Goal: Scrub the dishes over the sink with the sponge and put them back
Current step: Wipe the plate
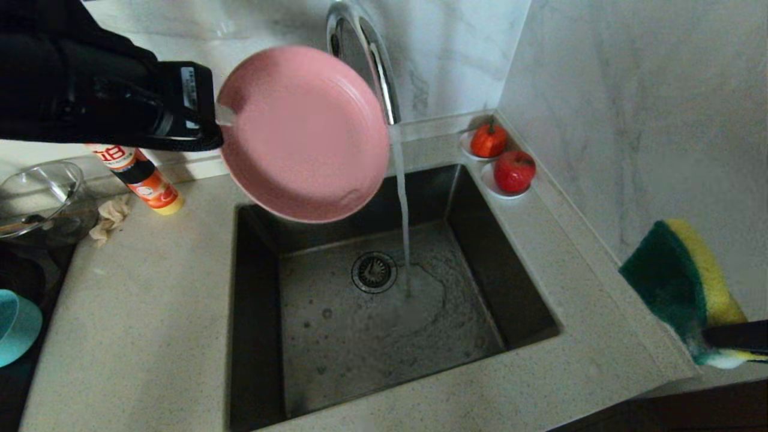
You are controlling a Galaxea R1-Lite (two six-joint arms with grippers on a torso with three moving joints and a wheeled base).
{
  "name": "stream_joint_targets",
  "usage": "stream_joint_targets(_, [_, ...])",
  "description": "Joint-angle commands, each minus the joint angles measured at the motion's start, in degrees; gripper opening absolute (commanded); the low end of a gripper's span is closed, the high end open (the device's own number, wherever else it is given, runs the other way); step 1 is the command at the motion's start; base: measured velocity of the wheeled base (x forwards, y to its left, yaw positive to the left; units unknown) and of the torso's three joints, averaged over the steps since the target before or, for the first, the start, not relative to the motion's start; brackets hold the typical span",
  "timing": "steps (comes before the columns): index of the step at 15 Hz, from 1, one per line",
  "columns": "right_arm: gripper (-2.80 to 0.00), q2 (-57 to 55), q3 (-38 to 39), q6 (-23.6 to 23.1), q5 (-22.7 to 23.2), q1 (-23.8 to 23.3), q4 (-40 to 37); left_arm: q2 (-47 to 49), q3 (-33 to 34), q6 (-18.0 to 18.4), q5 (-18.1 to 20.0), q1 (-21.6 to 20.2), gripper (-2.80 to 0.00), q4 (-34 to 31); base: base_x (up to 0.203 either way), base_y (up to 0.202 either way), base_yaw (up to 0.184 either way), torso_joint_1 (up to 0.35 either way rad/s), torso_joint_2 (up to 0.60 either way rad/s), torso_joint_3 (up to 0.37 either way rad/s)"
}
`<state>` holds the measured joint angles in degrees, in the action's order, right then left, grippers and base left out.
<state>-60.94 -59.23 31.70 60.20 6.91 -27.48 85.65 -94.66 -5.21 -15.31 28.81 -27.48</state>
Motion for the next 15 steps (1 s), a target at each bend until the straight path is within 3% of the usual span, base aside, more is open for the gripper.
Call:
stream_joint_targets(1, [-2.80,-0.51,-2.47,0.48,0.72,3.40,-1.55,-2.57,-0.97,-6.54,10.22,0.05,-2.80,-11.80,0.000,0.000,0.000,0.000,0.00,0.000])
stream_joint_targets(4, [-2.80,-1.59,-6.90,0.81,0.46,8.69,-3.35,-5.09,2.90,-10.15,17.47,0.11,-2.80,-11.91,0.000,0.000,0.000,0.000,0.00,0.000])
stream_joint_targets(11, [-2.80,-2.31,-9.55,0.88,0.55,14.49,-4.72,-8.49,10.15,-10.39,18.39,1.86,-2.80,-11.32,0.000,0.000,0.000,0.000,0.00,0.000])
stream_joint_targets(15, [-2.80,-5.78,-13.25,0.90,0.45,19.10,-7.03,-8.58,15.70,-11.42,18.27,3.01,-2.80,-2.41,0.000,0.000,0.000,0.000,0.00,0.000])
